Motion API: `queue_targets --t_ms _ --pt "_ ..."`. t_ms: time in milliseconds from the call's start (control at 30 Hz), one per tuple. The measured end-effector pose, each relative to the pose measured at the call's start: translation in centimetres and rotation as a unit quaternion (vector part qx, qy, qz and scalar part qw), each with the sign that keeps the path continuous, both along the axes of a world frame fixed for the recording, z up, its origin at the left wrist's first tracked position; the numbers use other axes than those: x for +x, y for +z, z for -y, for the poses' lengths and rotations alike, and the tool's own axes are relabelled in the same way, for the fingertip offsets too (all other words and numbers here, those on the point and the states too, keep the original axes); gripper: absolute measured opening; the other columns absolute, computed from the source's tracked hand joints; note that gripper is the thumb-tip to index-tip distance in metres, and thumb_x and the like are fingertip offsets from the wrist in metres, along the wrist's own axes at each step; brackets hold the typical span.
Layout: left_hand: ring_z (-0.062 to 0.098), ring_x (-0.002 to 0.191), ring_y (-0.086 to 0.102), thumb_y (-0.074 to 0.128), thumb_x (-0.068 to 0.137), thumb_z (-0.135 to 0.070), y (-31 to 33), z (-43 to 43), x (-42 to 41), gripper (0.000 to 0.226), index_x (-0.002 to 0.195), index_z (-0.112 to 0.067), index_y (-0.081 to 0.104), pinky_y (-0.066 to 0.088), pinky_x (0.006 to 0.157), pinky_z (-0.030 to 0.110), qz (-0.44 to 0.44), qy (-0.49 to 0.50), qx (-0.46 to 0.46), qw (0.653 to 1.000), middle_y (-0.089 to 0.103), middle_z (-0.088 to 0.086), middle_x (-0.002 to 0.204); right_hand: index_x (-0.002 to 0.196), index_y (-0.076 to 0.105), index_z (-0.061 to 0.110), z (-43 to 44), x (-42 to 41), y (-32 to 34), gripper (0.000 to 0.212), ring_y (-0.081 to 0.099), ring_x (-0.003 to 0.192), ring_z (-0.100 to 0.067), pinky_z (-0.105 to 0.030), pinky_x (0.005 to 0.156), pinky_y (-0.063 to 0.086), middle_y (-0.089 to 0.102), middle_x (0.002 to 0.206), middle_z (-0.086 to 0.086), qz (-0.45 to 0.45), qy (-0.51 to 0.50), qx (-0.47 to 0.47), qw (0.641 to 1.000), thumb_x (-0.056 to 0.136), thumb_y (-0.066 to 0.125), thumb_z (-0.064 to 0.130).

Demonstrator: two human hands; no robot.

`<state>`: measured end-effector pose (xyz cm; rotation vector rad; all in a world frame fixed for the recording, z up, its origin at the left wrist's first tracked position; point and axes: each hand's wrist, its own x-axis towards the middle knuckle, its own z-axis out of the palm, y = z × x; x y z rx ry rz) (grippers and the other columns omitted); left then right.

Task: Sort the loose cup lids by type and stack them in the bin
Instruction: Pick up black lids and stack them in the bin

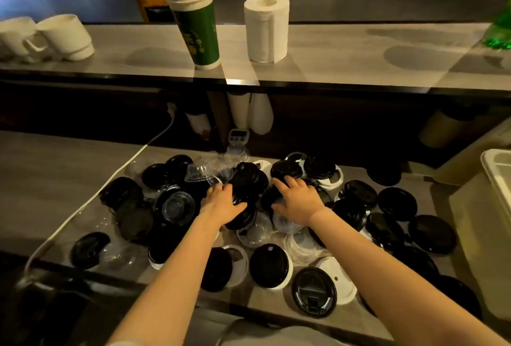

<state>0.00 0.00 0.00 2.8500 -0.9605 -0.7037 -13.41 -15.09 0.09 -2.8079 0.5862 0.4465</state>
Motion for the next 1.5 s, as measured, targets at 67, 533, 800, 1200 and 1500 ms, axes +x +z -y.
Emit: queue_targets --t_ms 67,533,800,1200,1500 --pt "0.031 0.137 0.025 0.053 0.087 -0.053 -0.1 -0.3 0.4 0.073 0.144 -0.014 0.029 0.034 0.108 0.045 -0.037 0.019 0.022 0.999 0.028 0.009 0.149 0.149 0.021 0.021 0.1 0.8 0.2 0.066 0.029 0.136 -0.034 -0.048 0.107 0.032 0.028 0.151 -0.012 0.007 0.012 -0.011 1.0 0.094 0.047 0.045" --pt "0.025 0.115 0.054 0.057 0.092 -0.03 -0.7 -0.9 1.2 0.046 0.133 -0.01 0.048 0.047 0.096 0.034 -0.097 0.055 -0.035 0.993 0.054 0.009 0.13 0.096 0.057 0.015 2.6 2.1 3.3 0.013 0.058 0.091 -0.021 -0.034 0.076 0.048 0.057 0.094 0.002 0.131 -0.007 0.166 0.977 0.085 0.064 0.017" --pt "0.03 0.106 0.058 0.05 0.095 -0.026 1.2 -2.1 1.2 0.035 0.124 -0.006 0.054 0.048 0.082 0.034 0.038 0.069 -0.116 0.99 0.062 0.015 0.115 0.107 0.058 0.016 1.3 0.4 5.7 0.018 0.057 0.09 -0.006 -0.014 0.071 0.045 0.059 0.093 0.01 0.307 -0.149 0.282 0.897 0.091 0.061 0.022" --pt "0.013 0.083 0.056 0.061 0.09 -0.023 7.0 -3.0 0.0 0.012 0.094 -0.015 0.054 0.046 0.068 0.016 -0.057 0.161 -0.386 0.907 0.056 -0.007 0.083 0.085 0.054 0.024 -0.7 -2.7 6.6 0.012 0.061 0.084 -0.012 -0.022 0.07 0.052 0.062 0.087 0.002 0.401 -0.228 0.335 0.822 0.088 0.065 0.022" --pt "0.022 0.094 0.064 0.063 0.088 -0.024 9.0 2.2 -4.3 0.008 0.089 -0.022 0.055 0.053 0.086 0.044 -0.199 0.062 -0.439 0.874 0.066 0.008 0.097 0.089 0.059 0.019 0.9 -11.2 9.7 0.011 0.064 0.078 0.003 -0.013 0.063 0.051 0.065 0.088 0.005 0.47 -0.329 0.293 0.765 0.085 0.068 0.017"
